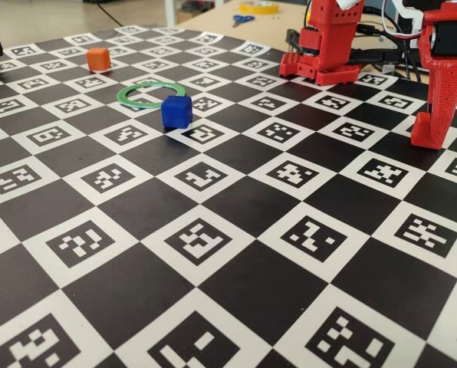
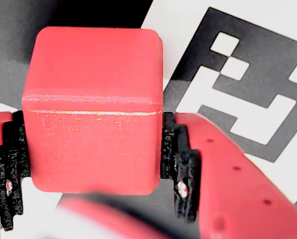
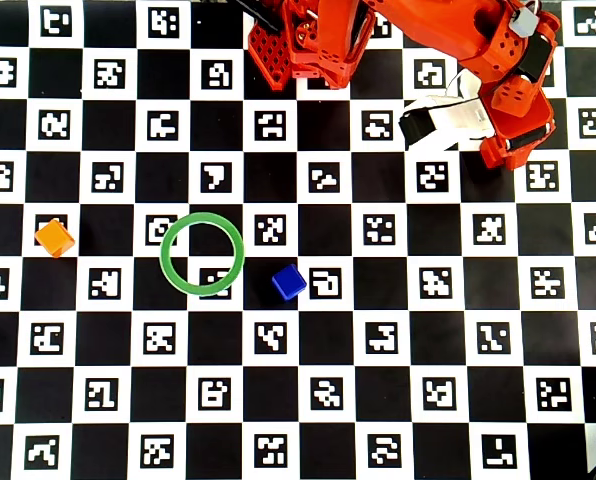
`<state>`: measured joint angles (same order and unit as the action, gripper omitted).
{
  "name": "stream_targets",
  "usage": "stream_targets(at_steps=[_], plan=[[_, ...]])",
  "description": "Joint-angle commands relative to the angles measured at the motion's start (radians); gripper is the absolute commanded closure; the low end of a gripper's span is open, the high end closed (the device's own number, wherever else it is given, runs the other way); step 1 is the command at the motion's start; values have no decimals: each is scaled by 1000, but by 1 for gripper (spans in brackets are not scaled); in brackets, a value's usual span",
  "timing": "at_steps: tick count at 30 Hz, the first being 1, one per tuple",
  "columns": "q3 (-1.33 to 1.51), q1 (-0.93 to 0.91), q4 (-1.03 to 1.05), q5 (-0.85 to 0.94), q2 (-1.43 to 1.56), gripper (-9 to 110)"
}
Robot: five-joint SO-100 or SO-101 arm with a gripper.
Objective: Grab the red cube then put it in the green circle then put the blue cube on top and finally the orange cube on top
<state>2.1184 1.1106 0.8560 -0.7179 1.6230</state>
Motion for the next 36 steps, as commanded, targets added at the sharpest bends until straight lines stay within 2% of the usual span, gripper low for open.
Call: stream_targets(at_steps=[1, 10, 16, 22, 31, 36], plan=[[-55, -25, 66, 35, 51, 95], [-305, -143, 368, 121, 126, 96], [-491, -279, 588, 249, 163, 96], [-580, -502, 706, 565, 215, 97], [-822, -825, 945, 785, 184, 97], [-827, -979, 983, 937, 221, 97]])
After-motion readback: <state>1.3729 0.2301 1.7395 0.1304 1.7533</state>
